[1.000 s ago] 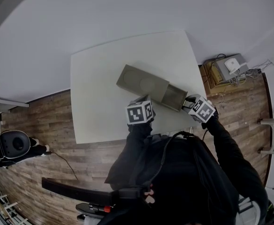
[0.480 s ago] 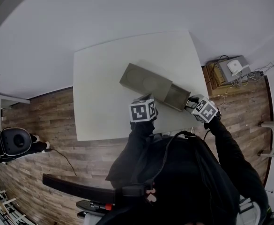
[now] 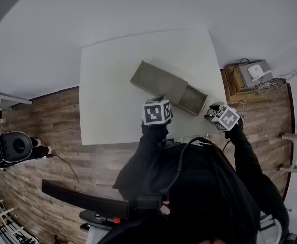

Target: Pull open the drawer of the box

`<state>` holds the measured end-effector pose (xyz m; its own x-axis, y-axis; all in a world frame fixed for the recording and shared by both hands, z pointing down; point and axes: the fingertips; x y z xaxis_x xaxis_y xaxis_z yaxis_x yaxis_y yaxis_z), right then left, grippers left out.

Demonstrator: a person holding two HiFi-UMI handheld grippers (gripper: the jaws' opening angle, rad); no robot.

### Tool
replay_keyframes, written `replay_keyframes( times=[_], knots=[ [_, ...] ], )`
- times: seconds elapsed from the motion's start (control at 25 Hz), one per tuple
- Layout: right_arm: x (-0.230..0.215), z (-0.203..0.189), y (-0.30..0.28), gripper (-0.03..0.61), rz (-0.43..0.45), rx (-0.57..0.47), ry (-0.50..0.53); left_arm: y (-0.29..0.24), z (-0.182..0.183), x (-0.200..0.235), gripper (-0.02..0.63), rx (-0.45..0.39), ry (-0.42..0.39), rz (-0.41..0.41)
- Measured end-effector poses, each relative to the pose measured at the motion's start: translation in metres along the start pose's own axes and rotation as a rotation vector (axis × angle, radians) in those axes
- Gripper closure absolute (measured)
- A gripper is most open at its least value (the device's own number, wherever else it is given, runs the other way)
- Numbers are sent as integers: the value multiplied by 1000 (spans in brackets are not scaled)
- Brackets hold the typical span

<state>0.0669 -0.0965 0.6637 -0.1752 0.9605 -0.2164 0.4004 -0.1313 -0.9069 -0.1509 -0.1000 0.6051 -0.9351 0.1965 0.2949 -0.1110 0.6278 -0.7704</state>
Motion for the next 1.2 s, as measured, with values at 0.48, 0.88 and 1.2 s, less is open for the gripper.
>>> replay_keyframes(
  times=[0.48, 0.88, 1.2],
  knots=[
    [-49, 140, 229, 577, -482, -873, -217, 87, 108, -61, 619, -342, -36, -132],
    [9, 206, 259, 578, -390, -1127, -174, 157, 153, -102, 618, -609, -182, -139],
    [13, 207, 256, 578, -408, -1095, -144, 159, 151, -107, 618, -611, -214, -133]
  ],
)
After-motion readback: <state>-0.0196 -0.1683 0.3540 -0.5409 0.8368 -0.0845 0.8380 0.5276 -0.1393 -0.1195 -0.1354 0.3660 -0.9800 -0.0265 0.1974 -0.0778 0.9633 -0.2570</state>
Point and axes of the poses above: the fingertips, and each gripper's own axes: y backward along the fingers, x to its left, z out of its top, and after that the axes turned 6 degrees about z, right-handed
